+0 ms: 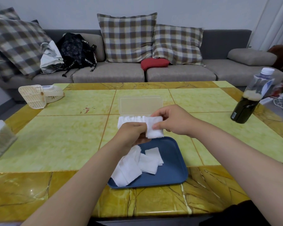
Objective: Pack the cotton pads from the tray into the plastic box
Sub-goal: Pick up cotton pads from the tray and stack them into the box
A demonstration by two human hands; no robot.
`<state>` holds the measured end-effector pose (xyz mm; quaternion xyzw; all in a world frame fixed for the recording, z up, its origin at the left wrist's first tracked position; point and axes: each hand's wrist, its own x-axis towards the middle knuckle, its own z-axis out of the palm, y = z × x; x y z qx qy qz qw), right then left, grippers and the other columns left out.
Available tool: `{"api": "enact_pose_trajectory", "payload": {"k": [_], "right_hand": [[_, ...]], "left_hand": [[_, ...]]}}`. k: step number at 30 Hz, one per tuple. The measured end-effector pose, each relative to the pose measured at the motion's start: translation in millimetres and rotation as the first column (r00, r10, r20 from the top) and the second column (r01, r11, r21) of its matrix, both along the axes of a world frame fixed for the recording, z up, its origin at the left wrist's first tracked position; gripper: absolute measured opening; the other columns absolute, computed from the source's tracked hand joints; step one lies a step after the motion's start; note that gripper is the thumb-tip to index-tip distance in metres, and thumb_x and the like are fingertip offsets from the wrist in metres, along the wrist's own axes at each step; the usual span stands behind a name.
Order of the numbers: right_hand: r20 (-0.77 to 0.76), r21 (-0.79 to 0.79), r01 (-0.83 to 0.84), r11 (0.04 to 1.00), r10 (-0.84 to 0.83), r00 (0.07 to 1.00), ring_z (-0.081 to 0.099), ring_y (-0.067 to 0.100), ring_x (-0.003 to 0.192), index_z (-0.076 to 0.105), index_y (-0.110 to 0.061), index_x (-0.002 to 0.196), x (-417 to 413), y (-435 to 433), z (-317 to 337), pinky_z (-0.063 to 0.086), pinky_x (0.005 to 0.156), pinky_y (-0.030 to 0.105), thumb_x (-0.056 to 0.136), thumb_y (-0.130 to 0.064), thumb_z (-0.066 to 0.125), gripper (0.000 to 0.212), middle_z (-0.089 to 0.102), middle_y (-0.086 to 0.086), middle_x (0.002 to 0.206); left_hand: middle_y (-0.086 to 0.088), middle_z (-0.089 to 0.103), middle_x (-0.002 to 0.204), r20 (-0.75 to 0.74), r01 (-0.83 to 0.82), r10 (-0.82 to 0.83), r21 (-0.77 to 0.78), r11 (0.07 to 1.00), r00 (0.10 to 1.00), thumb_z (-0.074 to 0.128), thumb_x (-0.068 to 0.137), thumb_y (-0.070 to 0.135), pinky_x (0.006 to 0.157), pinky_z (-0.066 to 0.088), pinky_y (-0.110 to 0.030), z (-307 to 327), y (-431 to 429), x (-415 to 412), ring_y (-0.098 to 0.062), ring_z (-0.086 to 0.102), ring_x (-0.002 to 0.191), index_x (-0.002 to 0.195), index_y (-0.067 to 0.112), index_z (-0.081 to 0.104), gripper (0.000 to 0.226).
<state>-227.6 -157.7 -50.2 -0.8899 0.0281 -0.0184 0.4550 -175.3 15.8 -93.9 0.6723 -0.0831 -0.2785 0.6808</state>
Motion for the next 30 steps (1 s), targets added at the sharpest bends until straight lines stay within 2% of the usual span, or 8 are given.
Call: {"api": "enact_pose_trajectory", "payload": {"k": [5,11,16,18,21,25,27,30], "right_hand": [[0.019,-0.017,0.049,0.999,-0.049,0.999,0.071,0.01,0.083,0.075,-0.018,0.107,6,3,0,0.053,0.064,0.016,0.079,-0.008,0.084,0.032,0.074,-0.007,0.091],[0.028,-0.025,0.09,0.996,-0.089,0.996,0.067,0.01,0.08,0.075,-0.02,0.102,10,6,-2,0.05,0.063,0.018,0.078,-0.009,0.084,0.028,0.072,-0.008,0.089],[0.025,-0.071,0.169,0.983,-0.168,0.986,0.063,0.011,0.086,0.064,-0.02,0.12,13,7,-2,0.048,0.065,0.019,0.08,-0.025,0.084,0.045,0.064,-0.005,0.1],[-0.094,0.032,0.187,0.982,-0.184,0.979,0.065,0.013,0.082,0.061,-0.015,0.125,16,5,-4,0.047,0.06,0.022,0.085,-0.034,0.079,0.048,0.067,0.001,0.106],[-0.266,0.294,0.168,0.941,-0.088,0.96,0.066,0.017,0.076,0.072,-0.007,0.113,17,4,-3,0.05,0.061,0.027,0.089,-0.035,0.075,0.037,0.075,0.007,0.102],[-0.234,0.437,0.223,0.871,-0.129,0.964,0.069,0.017,0.075,0.071,-0.007,0.113,27,1,0,0.056,0.067,0.028,0.089,-0.019,0.076,0.027,0.077,0.006,0.094],[-0.213,0.427,0.253,0.868,-0.175,0.961,0.071,0.018,0.08,0.071,-0.01,0.112,34,-2,1,0.058,0.072,0.032,0.09,-0.017,0.075,0.023,0.077,0.007,0.1],[-0.108,0.254,0.332,0.909,-0.314,0.943,0.07,0.017,0.078,0.068,-0.018,0.098,43,-8,1,0.059,0.071,0.034,0.093,-0.014,0.07,0.007,0.073,0.004,0.099]], "left_hand": [[-0.015,0.078,0.1,-0.02,-0.009,0.008,-0.043,0.999,1.0,0.056,0.098,0.008,0.072,0.061,-0.025,2,2,0,-0.017,0.076,0.083,0.105,-0.002,0.074,0.022],[-0.018,0.077,0.104,-0.01,-0.027,0.026,-0.063,0.998,1.0,0.055,0.099,0.015,0.081,0.062,-0.031,2,1,1,-0.023,0.076,0.09,0.112,-0.002,0.072,0.026],[-0.014,0.078,0.104,0.014,-0.001,0.002,-0.072,0.997,1.0,0.067,0.095,0.035,0.085,0.061,-0.033,5,1,3,-0.026,0.076,0.096,0.109,0.003,0.074,0.036],[-0.015,0.077,0.105,0.045,-0.014,0.016,-0.056,0.998,0.999,0.069,0.094,0.026,0.08,0.061,-0.029,6,1,5,-0.025,0.076,0.094,0.107,0.0,0.074,0.029],[-0.014,0.076,0.103,0.041,-0.07,0.072,-0.067,0.995,0.997,0.066,0.096,0.019,0.075,0.06,-0.027,9,-1,13,-0.022,0.075,0.086,0.106,0.001,0.073,0.022],[-0.01,0.076,0.104,0.047,-0.105,0.109,-0.089,0.99,0.993,0.07,0.094,0.019,0.076,0.06,-0.023,18,-9,23,-0.017,0.072,0.088,0.107,0.007,0.074,0.019],[-0.01,0.076,0.105,0.101,-0.099,0.105,-0.063,0.993,0.989,0.07,0.094,0.022,0.078,0.061,-0.025,20,-13,30,-0.019,0.072,0.09,0.109,0.008,0.074,0.021],[-0.001,0.075,0.105,0.492,-0.189,0.053,0.232,0.954,0.869,0.067,0.095,0.025,0.081,0.059,-0.028,15,-19,47,-0.019,0.071,0.094,0.113,0.014,0.074,0.023]]}}
